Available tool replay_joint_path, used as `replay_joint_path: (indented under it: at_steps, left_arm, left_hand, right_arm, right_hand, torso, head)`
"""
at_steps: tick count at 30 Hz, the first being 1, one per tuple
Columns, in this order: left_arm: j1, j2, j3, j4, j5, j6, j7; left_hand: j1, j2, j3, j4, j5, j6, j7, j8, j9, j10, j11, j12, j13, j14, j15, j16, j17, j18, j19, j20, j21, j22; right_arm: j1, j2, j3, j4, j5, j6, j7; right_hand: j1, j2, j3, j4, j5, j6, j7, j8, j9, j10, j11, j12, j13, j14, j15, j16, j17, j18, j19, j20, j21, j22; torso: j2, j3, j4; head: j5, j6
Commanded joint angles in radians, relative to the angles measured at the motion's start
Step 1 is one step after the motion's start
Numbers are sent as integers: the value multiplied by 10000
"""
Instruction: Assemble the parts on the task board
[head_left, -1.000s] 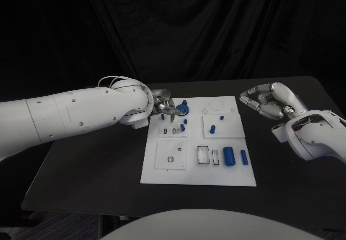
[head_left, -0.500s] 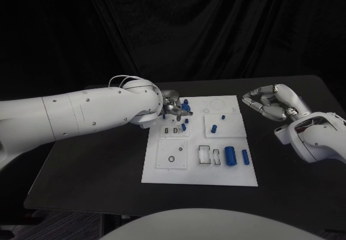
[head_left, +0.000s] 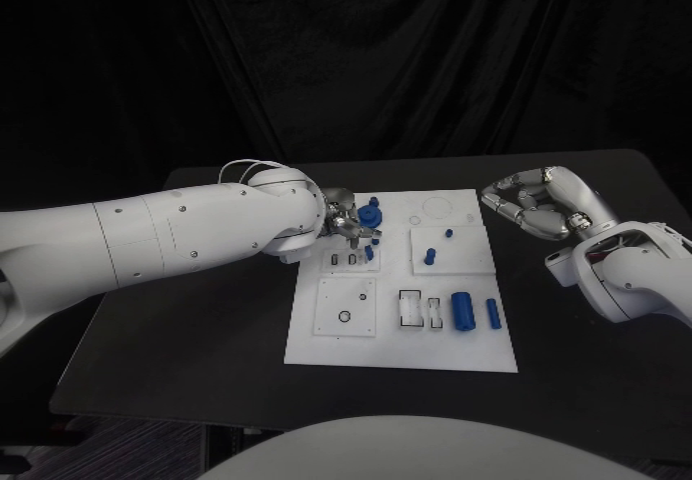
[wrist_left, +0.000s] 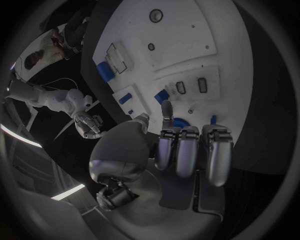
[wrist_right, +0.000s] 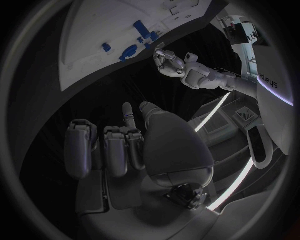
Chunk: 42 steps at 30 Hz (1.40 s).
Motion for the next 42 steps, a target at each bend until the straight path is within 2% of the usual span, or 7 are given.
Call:
replay_joint_path:
  at_steps: [1, 14, 27, 35, 39, 42]
  left_arm:
    - [-49, 31, 7, -18, -34, 21, -147]
    - [-149, 144, 8, -137, -34, 30, 17]
    - [-218, 308, 8, -416, -34, 115, 210]
    - [-315, 408, 8, -565, -34, 18, 308]
    - [-349, 450, 8, -603, -34, 38, 334]
    - [-378, 483, 8, -635, -34, 59, 343]
  left_hand:
    - [102, -5, 2, -71, -10, 50, -37, -45, 33, 1039, -65, 35, 2630, 1037, -86, 26, 2630, -62, 1052, -52, -34, 2632]
    - [280, 29, 38, -98, 147, 82, -70, -148, 135, 1039, -107, 35, 2630, 1037, -132, 26, 2630, -62, 1052, -98, -34, 2632]
    - [397, 58, 66, -93, 272, 1, -51, -355, 178, 1039, -108, 35, 2630, 1037, -149, 26, 2630, -62, 1052, -122, -34, 2632]
    - [439, 68, 78, -97, 303, -11, -45, -436, 181, 1039, -103, 35, 2630, 1037, -149, 26, 2630, -62, 1052, -123, -34, 2632]
    - [454, 70, 83, -102, 314, -9, -44, -455, 182, 1039, -103, 35, 2630, 1037, -149, 26, 2630, -62, 1052, -123, -34, 2632]
    - [454, 70, 83, -102, 314, -9, -44, -455, 182, 1039, -103, 35, 2630, 1037, -149, 26, 2630, -62, 1052, -123, -34, 2632]
  right_arm:
    - [-16, -9, 7, 0, 4, -79, -138]
    - [-17, 94, 7, -50, 4, -13, -188]
    - [-18, 157, 8, -104, 4, 68, -281]
    - [-19, 185, 8, -119, 4, 119, -317]
    - [-19, 200, 8, -128, 4, 146, -345]
    - [-19, 209, 8, -135, 4, 171, -362]
  right_hand:
    - [84, -11, 57, -7, 28, -88, -14, 32, 14, 1052, 46, 27, 2634, 1032, 80, 63, 2634, -186, 355, 74, -21, 2159]
    - [97, -13, 59, -5, 24, -97, -11, 36, 14, 1052, 49, 27, 2634, 1032, 82, 63, 2634, -184, 350, 76, -32, 2155]
    - [117, -13, 65, -7, 26, -110, -8, 38, 14, 1052, 51, 27, 2634, 1032, 84, 63, 2634, -180, 343, 78, -49, 2150]
    - [129, -11, 69, -9, 28, -115, -8, 41, 14, 1052, 52, 27, 2634, 1032, 85, 63, 2634, -179, 341, 79, -53, 2149]
    - [141, -9, 74, -11, 31, -119, -7, 44, 15, 1052, 53, 27, 2634, 1032, 86, 63, 2634, -177, 338, 80, -60, 2146]
    - [157, -5, 80, -14, 35, -122, -7, 49, 16, 1052, 54, 27, 2634, 1032, 87, 63, 2634, -175, 334, 81, -68, 2143]
  torso:
    - [-3, 7, 14]
    - [-20, -17, -6]
    - [-39, -4, 7]
    - [-37, -3, -7]
    - [-38, -15, 13]
    - [-36, -16, -5]
  head:
    - [-26, -6]
    - [7, -6]
    - [-47, -6]
    - [-42, -6]
    - [-56, -6]
    - [-36, -6]
